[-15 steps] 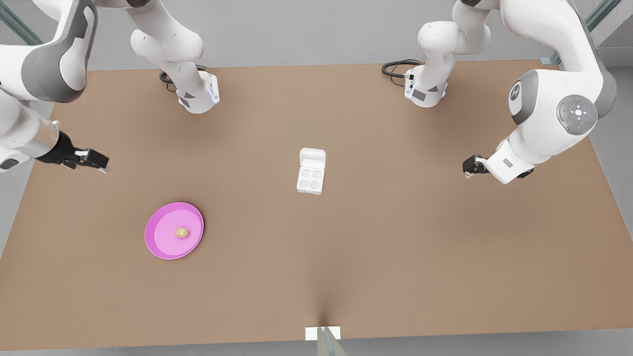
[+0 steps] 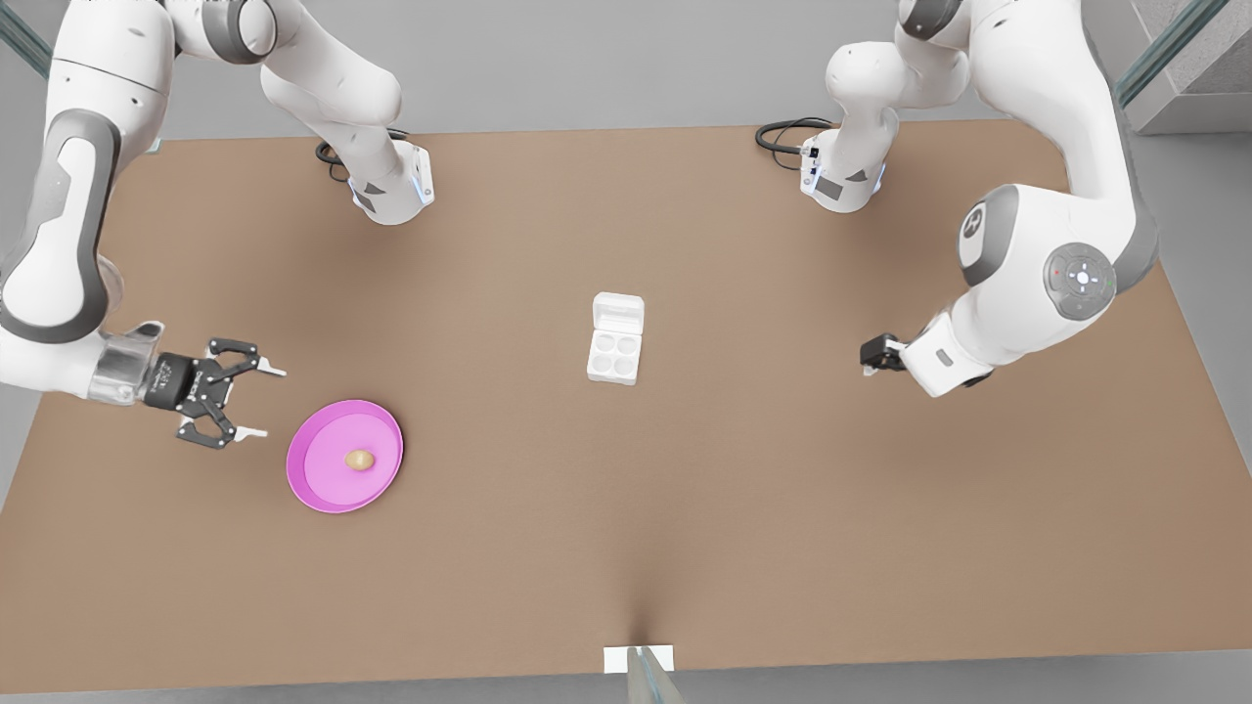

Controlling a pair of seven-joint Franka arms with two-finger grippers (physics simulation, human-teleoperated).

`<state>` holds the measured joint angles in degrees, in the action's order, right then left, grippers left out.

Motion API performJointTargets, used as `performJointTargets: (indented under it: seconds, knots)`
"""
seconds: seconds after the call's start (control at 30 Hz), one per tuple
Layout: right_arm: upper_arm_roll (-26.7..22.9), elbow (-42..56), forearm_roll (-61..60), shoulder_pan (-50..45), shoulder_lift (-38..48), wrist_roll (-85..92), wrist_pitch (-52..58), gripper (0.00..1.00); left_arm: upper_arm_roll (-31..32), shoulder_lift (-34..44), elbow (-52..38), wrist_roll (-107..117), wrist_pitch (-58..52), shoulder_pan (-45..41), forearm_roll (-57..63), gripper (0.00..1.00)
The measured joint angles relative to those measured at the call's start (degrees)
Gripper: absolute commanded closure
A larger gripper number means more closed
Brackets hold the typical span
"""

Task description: Pack egg into the box and close the box lid

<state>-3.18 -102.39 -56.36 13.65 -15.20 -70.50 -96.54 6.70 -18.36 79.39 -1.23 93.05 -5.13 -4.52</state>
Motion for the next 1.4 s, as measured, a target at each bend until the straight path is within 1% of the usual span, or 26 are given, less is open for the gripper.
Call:
performJointTargets:
  seconds: [0.03,0.07,0.1,0.17,0.33,0.43,0.6,0.63,0.67,0.73,0.77,0.87,0.93,1.03,1.13,1.2,1.4]
  knots:
    - [0.24,-0.92,-0.66,0.11,-1.58,0.01,0.03,0.00,0.18,-0.27,-0.02,0.19,0.65,0.00,-0.58,0.00]
    - [0.39,-0.76,1.33,-0.08,-3.03,0.37,0.08,0.00,0.24,-0.43,-0.02,0.24,0.81,-0.11,-1.09,0.00]
    - [0.67,1.51,6.48,-0.15,-5.02,3.89,0.94,0.00,0.24,-0.99,0.03,0.34,0.82,-0.04,-1.42,0.00]
    - [0.71,4.35,9.27,-0.11,-8.23,6.70,1.15,0.00,0.24,-1.24,0.07,0.43,0.90,-0.06,-1.81,0.00]
    - [0.24,6.50,10.56,0.29,-11.97,12.58,-0.80,0.00,0.24,-1.39,-0.02,0.35,0.99,-0.06,-2.06,0.00]
    - [0.09,12.57,11.74,-0.01,-18.49,14.42,-0.33,0.00,0.22,-1.42,-0.02,0.35,1.04,-0.05,-2.11,0.00]
    - [0.72,13.10,1.01,3.89,-26.15,19.88,-0.01,0.00,0.16,-1.42,-0.02,0.28,0.99,-0.05,-2.06,0.00]
    - [3.76,12.95,-0.42,6.70,-27.27,20.01,-0.23,0.00,0.16,-1.42,-0.02,0.26,0.99,-0.05,-2.04,0.00]
    - [5.05,13.20,-0.51,7.41,-28.22,20.05,-0.60,0.00,0.16,-1.42,-0.02,0.27,0.99,-0.05,-2.05,0.00]
    - [5.20,16.18,-0.89,6.88,-31.60,19.97,-0.40,0.00,0.16,-1.42,-0.02,0.26,0.99,-0.05,-2.04,0.00]
    - [5.13,16.77,-4.92,6.50,-32.70,19.92,-0.07,0.00,0.16,-1.42,-0.02,0.26,0.99,-0.05,-2.05,0.00]
    - [5.03,18.07,-3.98,6.48,-33.77,20.03,-0.09,0.00,0.16,-1.42,-0.02,0.26,0.99,-0.05,-2.06,0.00]
    - [5.03,19.09,-2.00,6.04,-35.65,23.19,-0.15,0.00,0.16,-1.42,-0.02,0.26,0.99,-0.05,-2.07,0.00]
    - [4.72,21.36,-1.73,4.39,-38.19,22.49,-0.01,0.00,0.16,-1.42,-0.02,0.26,0.99,-0.05,-2.12,0.00]
    - [4.58,21.39,-1.45,4.70,-37.72,25.24,3.00,0.00,0.16,-1.42,-0.02,0.35,0.99,-0.05,-2.14,0.00]
    - [4.49,20.65,1.28,4.86,-37.44,29.61,4.32,0.00,0.16,-1.42,-0.02,0.35,0.99,-0.05,-2.15,0.00]
    - [4.33,19.86,2.97,4.37,-38.15,33.94,3.30,0.00,0.02,-1.42,-0.02,0.35,0.99,-0.07,-2.23,0.00]
